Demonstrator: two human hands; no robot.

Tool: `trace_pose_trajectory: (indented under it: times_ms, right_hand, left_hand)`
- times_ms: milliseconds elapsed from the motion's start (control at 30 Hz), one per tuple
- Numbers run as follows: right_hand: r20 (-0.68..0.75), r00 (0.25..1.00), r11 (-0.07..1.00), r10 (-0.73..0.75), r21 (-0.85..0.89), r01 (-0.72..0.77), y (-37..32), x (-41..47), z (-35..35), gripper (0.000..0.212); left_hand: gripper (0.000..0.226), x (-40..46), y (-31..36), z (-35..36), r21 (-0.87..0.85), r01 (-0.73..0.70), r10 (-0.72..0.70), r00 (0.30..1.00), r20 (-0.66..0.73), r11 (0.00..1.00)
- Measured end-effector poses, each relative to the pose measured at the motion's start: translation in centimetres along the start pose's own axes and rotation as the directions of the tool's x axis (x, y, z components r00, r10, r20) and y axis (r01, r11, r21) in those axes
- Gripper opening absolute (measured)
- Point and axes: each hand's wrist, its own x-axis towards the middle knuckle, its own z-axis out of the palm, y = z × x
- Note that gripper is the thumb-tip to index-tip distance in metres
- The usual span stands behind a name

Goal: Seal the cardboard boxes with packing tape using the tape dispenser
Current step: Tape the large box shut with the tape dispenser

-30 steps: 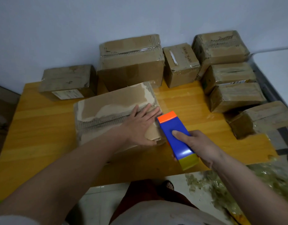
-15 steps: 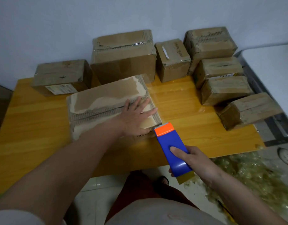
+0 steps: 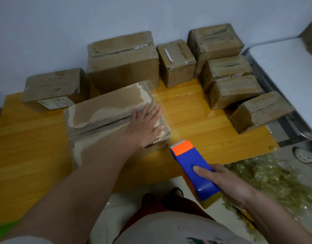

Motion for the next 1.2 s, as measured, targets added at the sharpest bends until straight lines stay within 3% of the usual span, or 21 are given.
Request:
trace_pose_trajectory:
  times_ms: [233, 333, 433, 600, 733, 833, 1000, 1100, 1200]
  right_hand:
    - [-0.114, 0.993, 0.989, 0.037, -0.137, -0.053, -1.5, 1.7, 1.5, 0.039]
    - [-0.177, 0.982, 0.976, 0.064, -0.194, -0.098, -2.3, 2.7, 2.5, 0.047]
    - [-0.22, 0.973, 0.979, 0.074, -0.17, -0.113, -2.9, 4.3, 3.0, 0.041]
    - [-0.359, 0.919, 0.867, 0.164, -0.393, -0.308, 0.5, 5.4, 2.1, 0.042]
    - [-0.491, 0.871, 0.898, -0.014, -0.39, -0.205, 1.4, 6.6, 0.7, 0.049]
    - [-0.561, 0.813, 0.88, -0.155, -0.452, -0.144, 0.5, 8.1, 0.0, 0.039]
    - [-0.644, 0.718, 0.726, -0.264, -0.623, -0.292, 1.3, 10.2, -0.7, 0.039]
    - [-0.633, 0.709, 0.626, -0.311, -0.698, -0.348, 1.9, 12.1, -1.6, 0.036]
    - [-0.614, 0.738, 0.605, -0.281, -0.71, -0.36, 2.5, 13.8, -2.9, 0.045]
  left_hand:
    - [0.093, 0.1, 0.5, 0.3, 0.02, 0.028, -0.028, 0.999, -0.027, 0.999]
    - [0.095, 0.0, 0.5, 0.6, 0.035, 0.027, -0.025, 0.998, -0.054, 0.999]
    - [0.095, 0.0, 0.5, 0.6, 0.037, 0.028, -0.025, 0.998, -0.063, 0.999]
    - [0.096, -0.2, 0.6, 0.5, 0.036, 0.018, -0.016, 0.998, -0.059, 0.999]
    - [0.098, 0.1, 0.8, 0.6, 0.048, 0.046, -0.04, 0.992, -0.116, 0.998]
    - [0.104, 0.4, 2.8, 1.3, 0.152, 0.139, -0.114, 0.981, -0.159, 0.979]
    - [0.118, 0.7, 5.4, 2.0, 0.064, 0.267, -0.248, 0.945, -0.213, 0.962]
    - [0.128, 0.7, 5.0, 2.2, 0.052, 0.249, -0.232, 0.946, -0.226, 0.967]
    - [0.14, -0.1, 3.8, 2.2, 0.023, 0.183, -0.175, 0.964, -0.198, 0.983]
